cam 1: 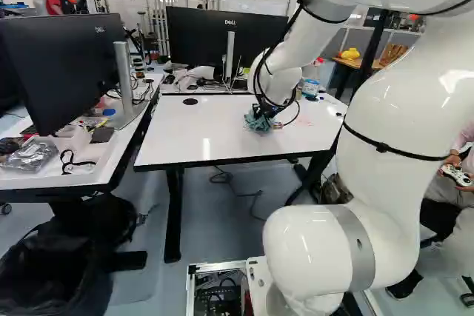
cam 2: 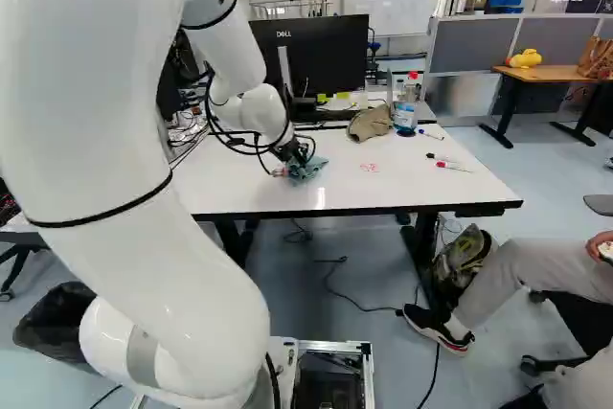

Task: Clean the table with the green towel

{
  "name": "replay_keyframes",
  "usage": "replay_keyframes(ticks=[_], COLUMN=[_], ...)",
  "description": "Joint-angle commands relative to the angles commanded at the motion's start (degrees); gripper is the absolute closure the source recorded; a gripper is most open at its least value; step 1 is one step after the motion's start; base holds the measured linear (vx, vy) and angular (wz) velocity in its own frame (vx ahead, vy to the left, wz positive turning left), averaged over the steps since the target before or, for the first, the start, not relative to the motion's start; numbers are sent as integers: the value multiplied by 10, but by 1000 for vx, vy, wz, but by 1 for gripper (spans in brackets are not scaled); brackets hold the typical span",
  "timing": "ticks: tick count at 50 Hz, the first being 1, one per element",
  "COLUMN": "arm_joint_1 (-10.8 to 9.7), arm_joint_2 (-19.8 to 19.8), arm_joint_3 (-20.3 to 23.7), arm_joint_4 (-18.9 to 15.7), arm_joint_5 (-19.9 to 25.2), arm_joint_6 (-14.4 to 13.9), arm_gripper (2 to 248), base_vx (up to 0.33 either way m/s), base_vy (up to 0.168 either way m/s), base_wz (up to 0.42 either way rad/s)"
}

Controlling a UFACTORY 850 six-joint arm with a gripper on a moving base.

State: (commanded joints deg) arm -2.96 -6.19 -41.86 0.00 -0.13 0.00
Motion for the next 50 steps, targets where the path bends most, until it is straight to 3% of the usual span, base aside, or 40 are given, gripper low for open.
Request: replay_keyframes(ticks=[28, 50], arm_joint_1=[53, 60], arm_joint_2=[18, 79], arm_joint_3=[19, 83], arm_joint_4=[0, 0], arm_joint_5=[0, 0], arm_joint_6=[0, 0], arm_gripper=[200, 200], base_vx=[0, 0], base_vy=[0, 0], base_wz=[0, 0])
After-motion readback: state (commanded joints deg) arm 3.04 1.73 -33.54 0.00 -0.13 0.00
